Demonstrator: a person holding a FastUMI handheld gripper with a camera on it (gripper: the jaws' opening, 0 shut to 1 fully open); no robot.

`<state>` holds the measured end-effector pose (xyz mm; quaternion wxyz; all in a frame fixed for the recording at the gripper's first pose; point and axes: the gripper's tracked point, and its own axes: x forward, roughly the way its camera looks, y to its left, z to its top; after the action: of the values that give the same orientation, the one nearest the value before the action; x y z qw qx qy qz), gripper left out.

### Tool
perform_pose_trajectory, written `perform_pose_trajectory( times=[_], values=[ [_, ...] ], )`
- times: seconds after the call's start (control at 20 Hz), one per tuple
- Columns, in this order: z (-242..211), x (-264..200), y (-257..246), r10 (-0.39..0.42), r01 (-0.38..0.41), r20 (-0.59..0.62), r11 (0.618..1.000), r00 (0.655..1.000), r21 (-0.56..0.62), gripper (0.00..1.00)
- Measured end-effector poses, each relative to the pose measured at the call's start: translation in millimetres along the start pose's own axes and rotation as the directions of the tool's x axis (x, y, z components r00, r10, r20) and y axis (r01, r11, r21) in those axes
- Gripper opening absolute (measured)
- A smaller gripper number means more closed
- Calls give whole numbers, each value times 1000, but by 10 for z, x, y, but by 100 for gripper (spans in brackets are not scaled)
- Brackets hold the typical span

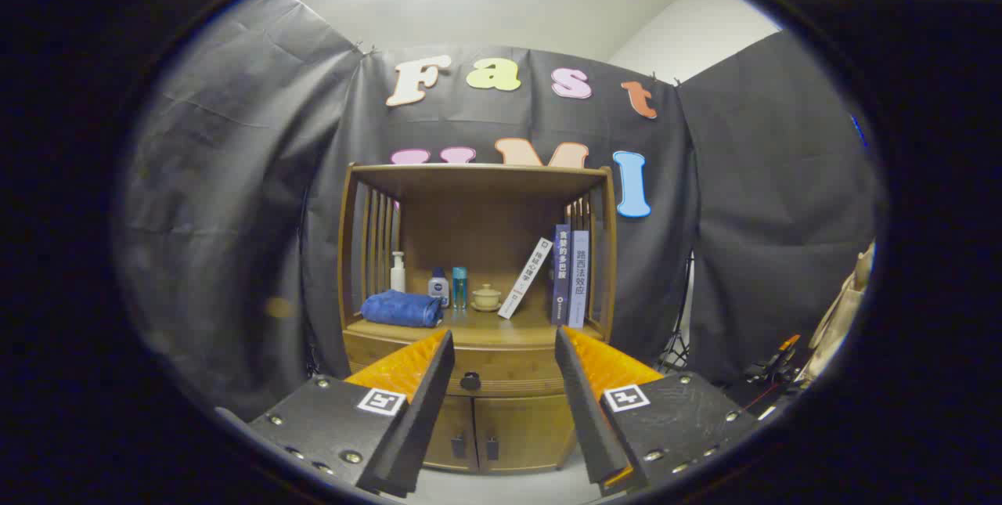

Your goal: Pull open the drawer, take out the items inside it, and place them on the countertop above the cabinet.

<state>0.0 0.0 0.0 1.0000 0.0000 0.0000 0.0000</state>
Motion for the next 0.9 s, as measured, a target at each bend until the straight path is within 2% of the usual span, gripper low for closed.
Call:
perform_pose_trajectory(
  times=[0.9],
  values=[
    [-90, 22, -130, -30, 30, -8, 998, 1000, 51, 77]
  ],
)
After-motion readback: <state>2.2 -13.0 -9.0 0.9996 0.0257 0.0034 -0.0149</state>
